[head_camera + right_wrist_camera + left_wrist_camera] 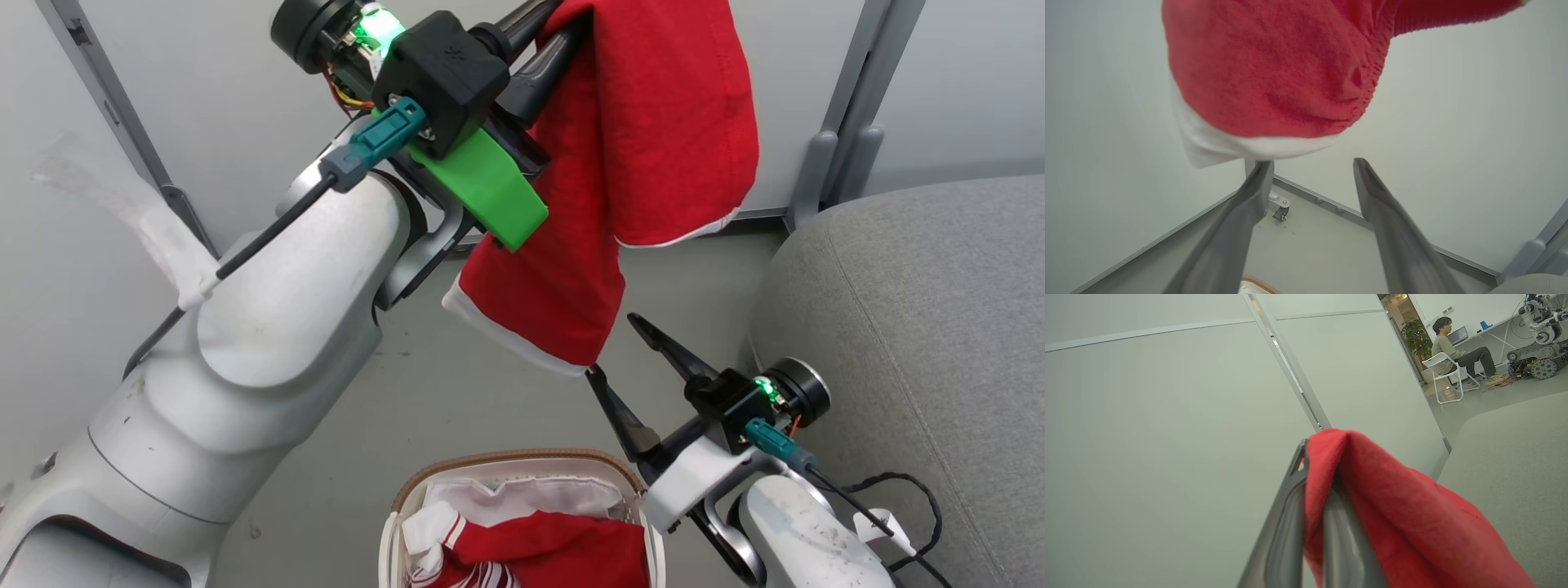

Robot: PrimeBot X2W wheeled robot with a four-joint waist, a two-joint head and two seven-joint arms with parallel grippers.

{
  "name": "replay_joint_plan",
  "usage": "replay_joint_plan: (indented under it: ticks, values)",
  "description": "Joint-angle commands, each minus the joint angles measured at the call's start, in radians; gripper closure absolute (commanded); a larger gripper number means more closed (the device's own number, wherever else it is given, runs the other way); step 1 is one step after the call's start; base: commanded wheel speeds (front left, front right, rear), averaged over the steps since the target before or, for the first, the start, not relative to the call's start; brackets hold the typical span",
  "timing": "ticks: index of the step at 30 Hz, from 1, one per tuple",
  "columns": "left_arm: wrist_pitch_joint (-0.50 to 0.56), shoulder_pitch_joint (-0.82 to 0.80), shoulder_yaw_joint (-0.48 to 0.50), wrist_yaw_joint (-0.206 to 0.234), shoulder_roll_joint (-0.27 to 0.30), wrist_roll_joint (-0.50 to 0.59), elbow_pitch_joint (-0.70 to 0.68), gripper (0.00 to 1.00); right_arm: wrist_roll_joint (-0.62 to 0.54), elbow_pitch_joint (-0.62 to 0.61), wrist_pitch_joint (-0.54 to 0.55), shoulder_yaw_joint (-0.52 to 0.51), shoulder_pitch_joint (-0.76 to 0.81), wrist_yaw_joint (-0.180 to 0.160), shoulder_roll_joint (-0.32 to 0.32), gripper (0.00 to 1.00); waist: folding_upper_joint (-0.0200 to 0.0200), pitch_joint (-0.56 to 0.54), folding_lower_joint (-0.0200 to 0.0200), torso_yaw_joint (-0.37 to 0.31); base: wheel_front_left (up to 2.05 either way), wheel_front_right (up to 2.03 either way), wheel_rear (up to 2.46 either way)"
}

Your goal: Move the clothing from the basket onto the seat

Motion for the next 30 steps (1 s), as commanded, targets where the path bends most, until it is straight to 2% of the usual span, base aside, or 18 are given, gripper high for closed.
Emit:
replay_joint_plan:
  ticks: [1,13,18,19,20,21,23,30]
  values:
    - [0.004,-0.016,-0.001,-0.002,-0.003,-0.006,-0.004,1.0,0.004,-0.013,-0.005,-0.009,-0.012,-0.001,-0.004,0.0,0.0,0.001,0.0,0.004,0.0,0.0,0.0]
    - [0.009,0.008,-0.006,0.008,0.009,-0.025,-0.009,1.0,-0.011,-0.17,-0.005,-0.067,-0.014,-0.001,-0.003,0.0,0.0,0.007,0.0,-0.003,0.0,0.0,0.0]
    - [0.007,0.031,0.001,0.016,0.019,-0.041,0.007,1.0,-0.016,-0.205,-0.005,-0.051,-0.017,-0.001,-0.004,0.0,0.0,0.013,0.0,-0.006,0.0,0.0,0.0]
    - [0.006,0.035,0.001,0.016,0.021,-0.045,0.01,1.0,-0.014,-0.202,-0.005,-0.048,-0.02,-0.001,-0.004,0.24,0.0,0.014,0.0,-0.006,0.0,0.0,0.0]
    - [0.003,0.04,0.002,0.017,0.025,-0.049,0.016,1.0,-0.012,-0.197,-0.005,-0.042,-0.025,-0.001,-0.004,0.55,0.0,0.015,0.0,-0.006,0.0,0.0,0.0]
    - [0.001,0.045,0.004,0.019,0.027,-0.051,0.021,1.0,-0.012,-0.192,-0.005,-0.037,-0.028,-0.001,-0.003,0.66,0.0,0.015,0.0,-0.006,0.0,0.0,0.0]
    - [-0.004,0.057,0.008,0.024,0.032,-0.06,0.033,1.0,-0.01,-0.183,-0.005,-0.031,-0.034,-0.001,-0.004,1.0,0.0,0.017,0.0,-0.006,0.0,0.0,0.0]
    - [-0.026,0.12,0.018,0.032,0.049,-0.092,0.07,1.0,0.0,-0.164,-0.005,-0.033,-0.05,-0.001,-0.004,1.0,0.0,0.021,0.0,-0.01,0.0,0.0,0.0]
